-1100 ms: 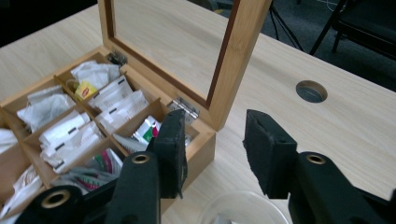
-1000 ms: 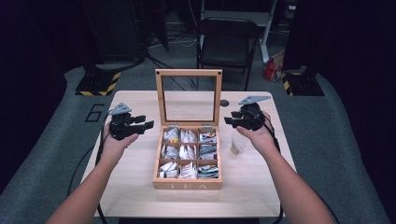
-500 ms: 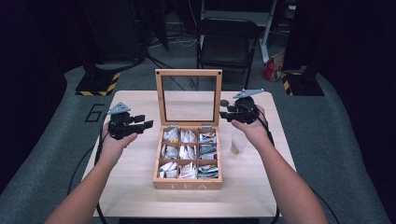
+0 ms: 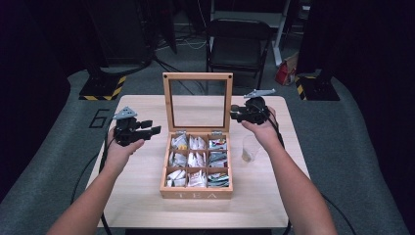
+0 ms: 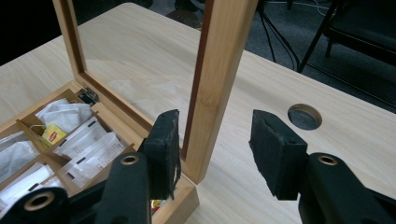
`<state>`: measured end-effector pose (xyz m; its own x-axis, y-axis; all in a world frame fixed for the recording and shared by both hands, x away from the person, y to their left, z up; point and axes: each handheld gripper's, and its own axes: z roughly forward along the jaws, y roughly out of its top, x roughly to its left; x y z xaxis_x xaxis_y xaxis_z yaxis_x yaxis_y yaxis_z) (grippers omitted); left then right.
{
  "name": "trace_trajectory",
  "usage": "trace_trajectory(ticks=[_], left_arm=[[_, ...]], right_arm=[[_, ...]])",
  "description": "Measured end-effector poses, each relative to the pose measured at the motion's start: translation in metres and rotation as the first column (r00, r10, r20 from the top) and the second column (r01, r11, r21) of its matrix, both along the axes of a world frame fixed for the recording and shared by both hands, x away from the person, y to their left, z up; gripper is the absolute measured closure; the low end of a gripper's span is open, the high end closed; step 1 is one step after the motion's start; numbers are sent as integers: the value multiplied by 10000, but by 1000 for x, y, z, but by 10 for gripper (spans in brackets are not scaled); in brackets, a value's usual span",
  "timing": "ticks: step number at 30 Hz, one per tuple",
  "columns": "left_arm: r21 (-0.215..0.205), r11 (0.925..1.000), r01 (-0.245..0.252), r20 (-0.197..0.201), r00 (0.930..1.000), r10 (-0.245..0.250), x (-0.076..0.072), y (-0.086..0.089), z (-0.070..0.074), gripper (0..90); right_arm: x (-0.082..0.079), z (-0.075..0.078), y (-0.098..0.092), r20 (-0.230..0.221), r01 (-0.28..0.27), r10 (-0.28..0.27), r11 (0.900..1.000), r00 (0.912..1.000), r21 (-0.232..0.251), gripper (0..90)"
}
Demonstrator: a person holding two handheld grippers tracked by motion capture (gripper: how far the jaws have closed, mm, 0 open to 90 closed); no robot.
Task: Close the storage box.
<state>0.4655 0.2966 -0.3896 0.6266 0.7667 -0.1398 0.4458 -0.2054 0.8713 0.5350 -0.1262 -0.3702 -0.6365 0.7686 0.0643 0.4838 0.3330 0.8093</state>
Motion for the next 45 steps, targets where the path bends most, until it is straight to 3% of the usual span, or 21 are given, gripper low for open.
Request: trace_trajectory(ticks=[11,24,35,45], left_arm=[[12,10000,40,-131,9999,-39,0,1,-4,472],[48,10000,56,-153,9999,-55,-2,0,-5,472],[4,10000,4,-181,9998,-4,-2,4,-6,472],[-30,10000,-12,-115,9999,12,-3,7,-3,472]], right_arm=[[14,-8,9,-65,-171,171,9998,9998,94,463],[19,-16,23,-144,-568,569,9984,9983,49,426],[23,-16,20,-199,-805,812,9962,9965,341,441],[22,-11,17,-339,-853,855,9963,9958,92,538]])
